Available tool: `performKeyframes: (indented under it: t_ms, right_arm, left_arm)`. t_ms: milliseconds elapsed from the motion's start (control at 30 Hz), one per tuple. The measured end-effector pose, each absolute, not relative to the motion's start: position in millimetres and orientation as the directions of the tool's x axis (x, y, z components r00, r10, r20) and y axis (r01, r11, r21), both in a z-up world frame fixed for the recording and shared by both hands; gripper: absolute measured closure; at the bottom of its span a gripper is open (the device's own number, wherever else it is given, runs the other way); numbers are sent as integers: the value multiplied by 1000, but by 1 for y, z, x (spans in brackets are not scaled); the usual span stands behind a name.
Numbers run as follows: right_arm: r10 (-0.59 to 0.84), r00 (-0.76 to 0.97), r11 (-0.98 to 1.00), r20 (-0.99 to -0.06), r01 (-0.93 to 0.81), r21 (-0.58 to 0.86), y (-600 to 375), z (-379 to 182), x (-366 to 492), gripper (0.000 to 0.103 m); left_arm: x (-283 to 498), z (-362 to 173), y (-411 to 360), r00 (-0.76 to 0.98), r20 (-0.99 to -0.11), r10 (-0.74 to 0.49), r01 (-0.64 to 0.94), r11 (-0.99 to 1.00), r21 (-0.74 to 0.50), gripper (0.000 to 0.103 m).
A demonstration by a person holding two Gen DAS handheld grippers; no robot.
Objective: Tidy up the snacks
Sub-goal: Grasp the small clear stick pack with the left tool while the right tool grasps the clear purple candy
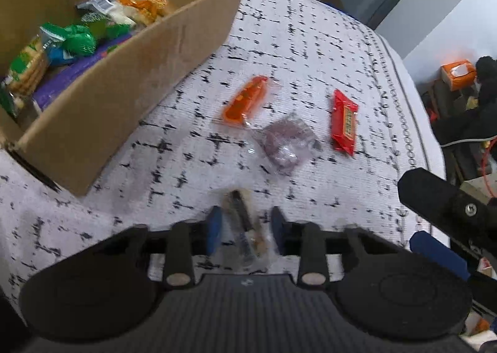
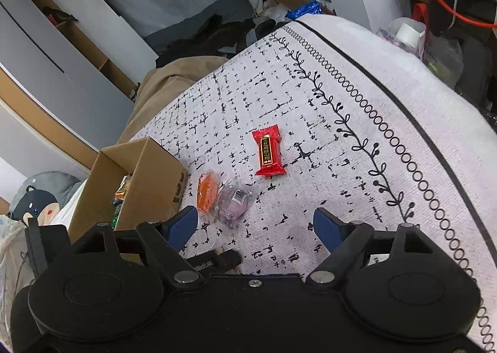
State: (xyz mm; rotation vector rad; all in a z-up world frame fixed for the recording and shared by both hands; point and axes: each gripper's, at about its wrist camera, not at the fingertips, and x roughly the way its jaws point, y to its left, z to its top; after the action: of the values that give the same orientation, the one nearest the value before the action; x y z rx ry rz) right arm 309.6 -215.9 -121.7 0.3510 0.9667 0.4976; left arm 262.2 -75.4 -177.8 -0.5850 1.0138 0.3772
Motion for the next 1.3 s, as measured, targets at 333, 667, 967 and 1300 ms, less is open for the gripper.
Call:
performKeyframes:
  t_ms: [333,667,967,1300]
  right_arm:
    - [587,424,806,-690,-229,545,-197,-142,324,43]
    - [619,393,780,-681,-204,591,-181,-159,334,50]
    - [597,379,799,-707,-204,566,-158,-178,342,75]
    - [589,421,806,-690,-246,538,-161,-165,339,82]
  left_arm:
    - [266,-157,-57,550,-832,74,-520,810,-272,84]
    - [267,-163,-46,538,-842,43,-509,813,-284,84]
    - [270,-164,-40,529,-848,13,-493,818,-295,84]
    - [271,-160,-39,532,-847,4,-479,826,-297,84]
